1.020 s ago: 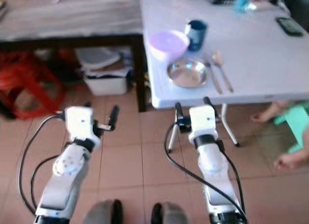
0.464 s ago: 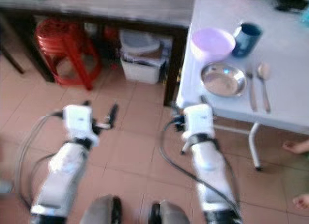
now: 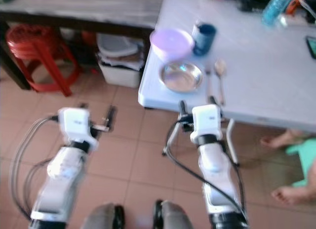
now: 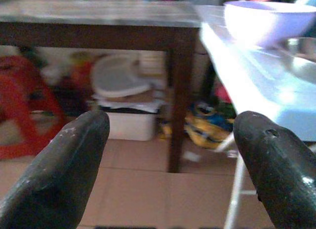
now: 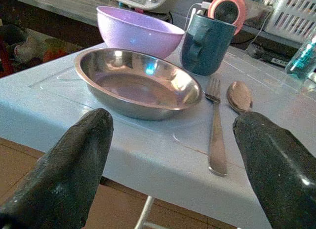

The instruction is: Setting the table

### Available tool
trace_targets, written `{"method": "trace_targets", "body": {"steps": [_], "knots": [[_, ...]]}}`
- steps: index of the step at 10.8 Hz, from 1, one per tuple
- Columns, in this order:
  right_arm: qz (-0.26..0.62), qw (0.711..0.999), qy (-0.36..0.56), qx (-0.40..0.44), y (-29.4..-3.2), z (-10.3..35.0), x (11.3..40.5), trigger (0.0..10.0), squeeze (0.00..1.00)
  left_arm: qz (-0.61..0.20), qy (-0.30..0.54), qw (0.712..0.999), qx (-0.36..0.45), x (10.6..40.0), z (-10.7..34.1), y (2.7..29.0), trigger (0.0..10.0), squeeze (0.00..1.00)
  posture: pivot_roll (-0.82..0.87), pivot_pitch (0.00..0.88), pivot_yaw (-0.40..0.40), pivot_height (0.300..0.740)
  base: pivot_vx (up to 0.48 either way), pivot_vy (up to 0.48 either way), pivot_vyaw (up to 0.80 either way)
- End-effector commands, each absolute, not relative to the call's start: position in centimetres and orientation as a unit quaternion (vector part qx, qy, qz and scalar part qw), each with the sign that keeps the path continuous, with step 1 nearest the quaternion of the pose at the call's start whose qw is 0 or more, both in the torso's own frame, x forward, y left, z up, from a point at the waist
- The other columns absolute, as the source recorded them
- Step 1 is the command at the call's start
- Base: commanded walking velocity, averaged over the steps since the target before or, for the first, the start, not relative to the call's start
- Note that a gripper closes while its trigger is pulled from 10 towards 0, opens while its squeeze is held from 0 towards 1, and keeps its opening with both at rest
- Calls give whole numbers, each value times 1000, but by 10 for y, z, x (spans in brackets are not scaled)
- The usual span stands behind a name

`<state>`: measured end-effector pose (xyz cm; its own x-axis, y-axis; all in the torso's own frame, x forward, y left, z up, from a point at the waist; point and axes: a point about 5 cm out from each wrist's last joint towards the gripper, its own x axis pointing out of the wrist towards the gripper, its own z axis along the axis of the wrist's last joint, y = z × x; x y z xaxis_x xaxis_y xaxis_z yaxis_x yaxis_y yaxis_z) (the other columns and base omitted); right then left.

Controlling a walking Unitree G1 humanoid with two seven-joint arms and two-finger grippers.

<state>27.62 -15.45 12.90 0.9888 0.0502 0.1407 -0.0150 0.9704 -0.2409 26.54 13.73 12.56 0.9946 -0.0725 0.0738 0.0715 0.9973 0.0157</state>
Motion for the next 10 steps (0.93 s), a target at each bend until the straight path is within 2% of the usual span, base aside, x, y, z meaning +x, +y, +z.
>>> {"method": "trace_targets", "body": {"steps": [1,3,5,7,8,9,10], "knots": [[0,986,-96,-137,-157,141,279,10000,0,-18,-48,999,8,267,132,146,10000,0,-34,183,14,740,0,0,0],[-19,989,-95,-112,-166,144,284,10000,0,-43,-64,997,3,271,140,143,10000,0,-47,198,11,740,0,0,0],[-15,991,-76,-109,-167,138,283,10000,0,-45,-50,998,-7,270,134,141,10000,0,-43,189,-5,740,285,0,0],[-1,990,-73,-119,-169,134,288,10000,0,-73,-34,997,-11,271,124,131,10000,0,-21,117,-18,740,317,0,0],[-13,990,-78,-113,-172,137,293,10000,0,-77,-39,996,-14,277,127,128,10000,0,-16,110,-7,740,319,0,0],[-14,989,-91,-114,-172,141,294,10000,0,-80,-52,995,-17,280,134,126,10000,0,-12,168,12,740,322,0,0],[-21,989,-97,-107,-173,138,291,10000,0,-77,-64,995,-23,279,137,126,10000,0,-19,113,21,740,319,0,0]]}}
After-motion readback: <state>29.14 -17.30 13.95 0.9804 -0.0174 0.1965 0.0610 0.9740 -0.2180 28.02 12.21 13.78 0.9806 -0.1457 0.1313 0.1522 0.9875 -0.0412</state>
